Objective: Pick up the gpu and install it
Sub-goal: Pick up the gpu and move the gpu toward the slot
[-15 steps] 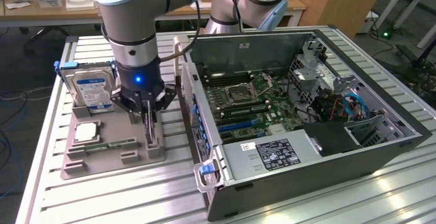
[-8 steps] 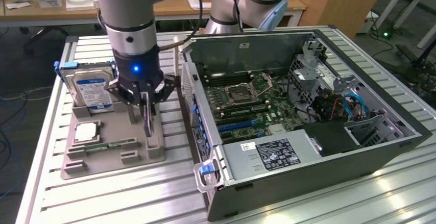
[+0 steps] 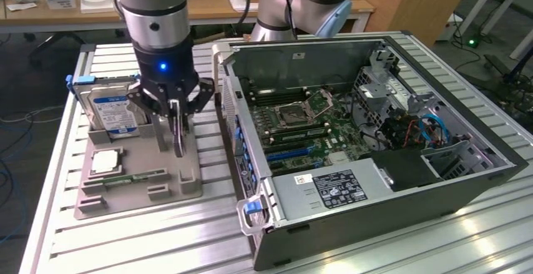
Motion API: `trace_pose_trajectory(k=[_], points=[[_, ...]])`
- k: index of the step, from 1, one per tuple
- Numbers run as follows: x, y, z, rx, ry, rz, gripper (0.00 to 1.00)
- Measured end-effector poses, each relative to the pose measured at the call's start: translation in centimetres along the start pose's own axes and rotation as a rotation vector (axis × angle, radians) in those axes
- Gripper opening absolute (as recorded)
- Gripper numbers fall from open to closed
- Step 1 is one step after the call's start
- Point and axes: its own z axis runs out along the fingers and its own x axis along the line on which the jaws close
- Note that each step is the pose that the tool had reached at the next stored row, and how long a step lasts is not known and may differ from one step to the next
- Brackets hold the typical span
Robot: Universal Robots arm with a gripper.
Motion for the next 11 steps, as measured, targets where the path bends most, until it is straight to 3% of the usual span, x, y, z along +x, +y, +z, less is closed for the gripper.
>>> trace_pose_trajectory(k=[2, 6, 11], points=[[-0.01, 0.02, -0.57, 0.0003, 0.0029, -0.002, 0.28], [0.03, 0.05, -0.81, 0.0024, 0.0084, -0.021, 0.28], [0.03, 0.04, -0.93, 0.0247, 0.0188, -0.027, 0.28]])
